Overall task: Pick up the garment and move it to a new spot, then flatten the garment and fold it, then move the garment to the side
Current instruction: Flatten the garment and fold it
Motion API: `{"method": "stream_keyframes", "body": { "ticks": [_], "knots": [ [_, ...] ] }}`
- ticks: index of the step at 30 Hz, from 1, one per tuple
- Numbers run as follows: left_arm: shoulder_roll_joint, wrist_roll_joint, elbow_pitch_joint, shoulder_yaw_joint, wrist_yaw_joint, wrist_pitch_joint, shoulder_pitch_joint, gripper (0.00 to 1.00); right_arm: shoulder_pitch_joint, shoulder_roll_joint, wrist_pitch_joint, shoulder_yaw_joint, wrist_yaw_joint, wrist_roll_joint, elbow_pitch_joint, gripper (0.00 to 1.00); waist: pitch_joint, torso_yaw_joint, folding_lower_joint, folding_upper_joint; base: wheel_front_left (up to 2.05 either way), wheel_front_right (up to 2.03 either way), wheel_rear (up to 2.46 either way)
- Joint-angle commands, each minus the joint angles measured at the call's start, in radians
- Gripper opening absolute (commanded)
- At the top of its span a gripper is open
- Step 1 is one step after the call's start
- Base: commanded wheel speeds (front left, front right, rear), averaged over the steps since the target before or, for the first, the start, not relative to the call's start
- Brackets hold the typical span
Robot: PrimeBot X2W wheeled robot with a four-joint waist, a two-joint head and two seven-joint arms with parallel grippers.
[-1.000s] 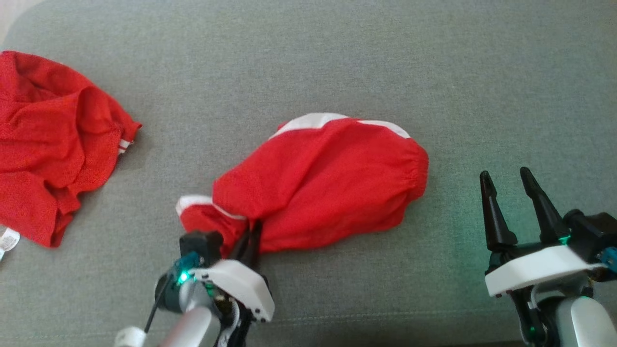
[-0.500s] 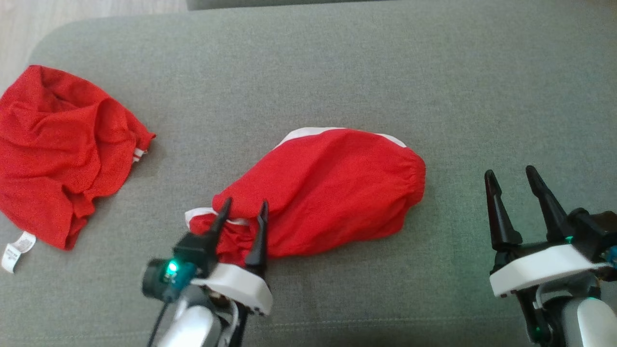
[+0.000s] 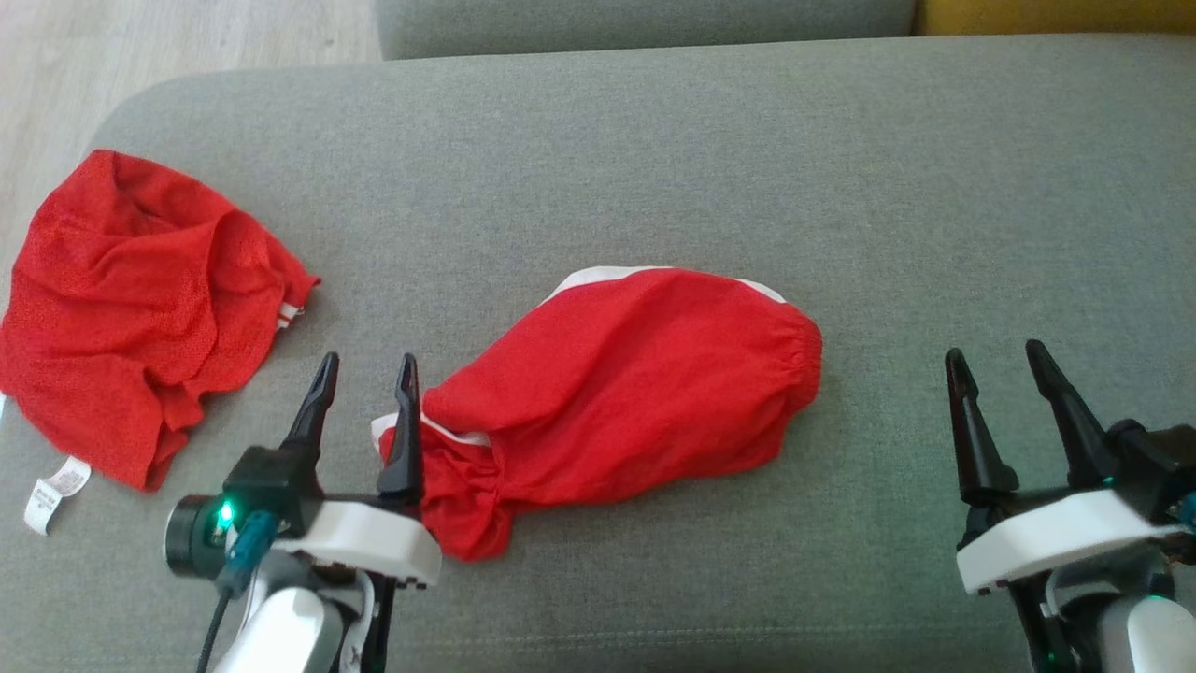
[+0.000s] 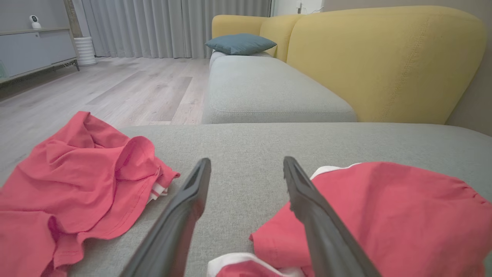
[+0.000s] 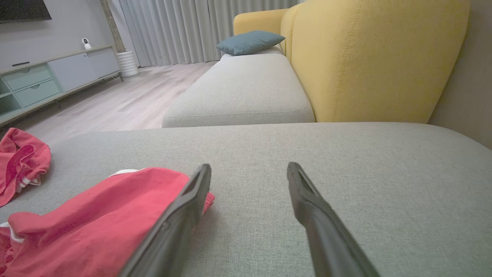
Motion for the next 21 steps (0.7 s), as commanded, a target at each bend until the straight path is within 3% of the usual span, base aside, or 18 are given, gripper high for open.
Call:
{"method": "stream_keyframes", "body": {
  "ticks": [1, 13, 17, 21],
  "knots": [
    [0.025, 0.0, -0.038, 0.042, 0.003, -0.011, -0.021, 1.0, -0.016, -0.016, 0.002, 0.016, 0.008, -0.004, -0.044, 1.0, -0.001, 0.0, 0.0, -0.0001, 0.0, 0.0, 0.0],
    [0.032, -0.015, -0.041, 0.04, -0.003, -0.008, -0.021, 1.0, -0.018, -0.011, 0.0, 0.017, 0.008, 0.002, -0.048, 1.0, 0.012, 0.002, 0.0, -0.0001, 0.0, 0.0, 0.0],
    [0.031, -0.027, -0.019, 0.009, -0.054, 0.04, -0.083, 1.0, -0.026, -0.01, 0.0, 0.02, 0.008, 0.002, -0.053, 1.0, 0.038, 0.001, 0.0, -0.0001, 0.0, 0.0, 0.0],
    [0.016, -0.055, 0.054, -0.04, -0.14, 0.143, -0.203, 1.0, -0.043, -0.013, 0.0, 0.029, 0.008, 0.004, -0.057, 1.0, 0.075, -0.006, 0.0, -0.0001, 0.0, 0.0, 0.0]
  ]
}}
